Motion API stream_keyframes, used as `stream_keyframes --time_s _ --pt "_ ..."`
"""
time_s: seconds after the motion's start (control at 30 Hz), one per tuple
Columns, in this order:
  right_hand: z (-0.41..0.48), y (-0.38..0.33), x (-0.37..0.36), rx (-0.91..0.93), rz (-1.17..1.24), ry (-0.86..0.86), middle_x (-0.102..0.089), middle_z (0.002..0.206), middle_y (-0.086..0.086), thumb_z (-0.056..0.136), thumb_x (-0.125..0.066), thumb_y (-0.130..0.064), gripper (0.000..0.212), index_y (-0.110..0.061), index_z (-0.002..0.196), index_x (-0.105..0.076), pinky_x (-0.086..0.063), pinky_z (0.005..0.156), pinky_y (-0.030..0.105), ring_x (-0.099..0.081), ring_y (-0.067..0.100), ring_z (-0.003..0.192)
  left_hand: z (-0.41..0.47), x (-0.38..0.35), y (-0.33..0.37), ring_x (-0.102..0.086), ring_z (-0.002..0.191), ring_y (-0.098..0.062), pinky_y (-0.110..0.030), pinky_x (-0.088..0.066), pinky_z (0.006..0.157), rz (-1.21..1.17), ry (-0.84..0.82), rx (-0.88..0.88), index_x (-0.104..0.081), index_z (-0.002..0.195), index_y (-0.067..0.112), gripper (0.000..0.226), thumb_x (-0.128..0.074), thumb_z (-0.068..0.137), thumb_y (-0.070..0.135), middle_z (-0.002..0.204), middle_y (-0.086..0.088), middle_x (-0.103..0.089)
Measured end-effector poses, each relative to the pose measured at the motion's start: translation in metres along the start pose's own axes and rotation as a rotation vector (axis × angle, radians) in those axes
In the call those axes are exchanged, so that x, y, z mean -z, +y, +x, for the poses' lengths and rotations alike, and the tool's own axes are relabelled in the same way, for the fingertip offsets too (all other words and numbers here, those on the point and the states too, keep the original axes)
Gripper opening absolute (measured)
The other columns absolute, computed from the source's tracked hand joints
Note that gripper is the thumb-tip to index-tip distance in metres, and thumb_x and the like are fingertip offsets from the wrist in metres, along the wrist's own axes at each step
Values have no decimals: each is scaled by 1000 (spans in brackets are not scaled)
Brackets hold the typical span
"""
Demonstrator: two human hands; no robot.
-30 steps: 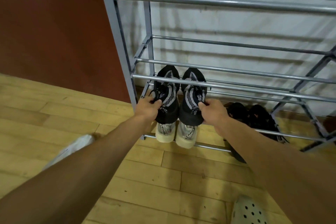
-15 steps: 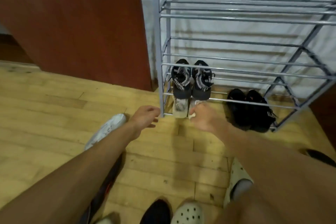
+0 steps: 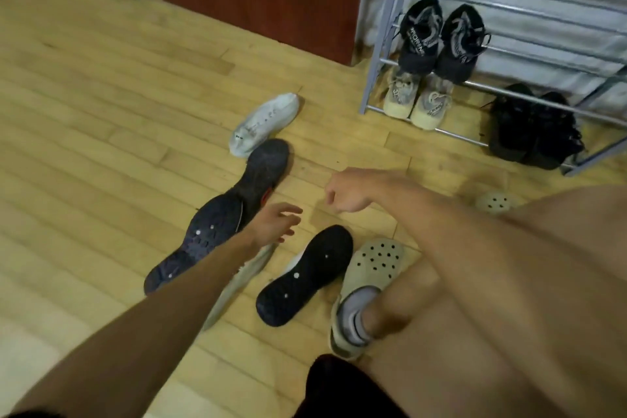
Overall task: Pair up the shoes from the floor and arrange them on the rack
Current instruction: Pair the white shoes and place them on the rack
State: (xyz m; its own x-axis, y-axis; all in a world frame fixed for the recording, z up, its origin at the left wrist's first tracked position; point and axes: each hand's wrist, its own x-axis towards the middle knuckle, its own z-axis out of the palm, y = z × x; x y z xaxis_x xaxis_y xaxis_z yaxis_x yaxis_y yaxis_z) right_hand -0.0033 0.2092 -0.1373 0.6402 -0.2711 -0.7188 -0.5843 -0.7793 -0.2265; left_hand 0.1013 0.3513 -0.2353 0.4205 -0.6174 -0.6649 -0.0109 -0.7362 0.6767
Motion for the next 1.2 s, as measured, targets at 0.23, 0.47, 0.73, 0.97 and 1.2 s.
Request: stream_keyframes --time_s 0.23,0.47,0.73,0.97,1.2 --pt "-10 3 -7 61 -32 16 -60 128 4 96 -53 -30 37 -16 131 -58 -49 95 37 -58 23 112 -7 -29 -90 -54 110 -20 -25 -41 88 331 -74 141 -48 136 12 55 -62 88 35 124 -9 -57" --pt "-6 2 0 101 12 58 -58 132 3 97 -52 -30 38 -17 132 -56 -43 90 30 -55 20 109 -7 -41 -104 -58 100 -24 -31 -49 82 369 -62 151 -46 134 14 50 -63 87 20 116 -12 -60" --pt "-1 3 7 112 16 77 -57 132 5 97 -53 -30 38 -18 133 -56 -45 97 35 -54 24 117 0 -33 -94 -56 110 -25 -32 -47 83 412 -94 171 -56 128 11 58 -77 74 22 118 -6 -60" --pt "3 8 8 92 1 62 -58 130 4 96 -53 -30 38 -18 133 -54 -42 86 30 -54 22 111 18 -10 -50 -59 104 -23 -34 -49 85 559 205 -91 -62 121 16 60 -83 66 28 115 -6 -64" --pt "2 15 5 76 24 54 -60 129 4 98 -51 -30 37 -19 133 -55 -45 92 33 -55 20 106 10 -64 -73 -37 124 -25 -40 -32 105 807 192 -115 -51 128 26 45 -59 84 23 128 -3 -43"
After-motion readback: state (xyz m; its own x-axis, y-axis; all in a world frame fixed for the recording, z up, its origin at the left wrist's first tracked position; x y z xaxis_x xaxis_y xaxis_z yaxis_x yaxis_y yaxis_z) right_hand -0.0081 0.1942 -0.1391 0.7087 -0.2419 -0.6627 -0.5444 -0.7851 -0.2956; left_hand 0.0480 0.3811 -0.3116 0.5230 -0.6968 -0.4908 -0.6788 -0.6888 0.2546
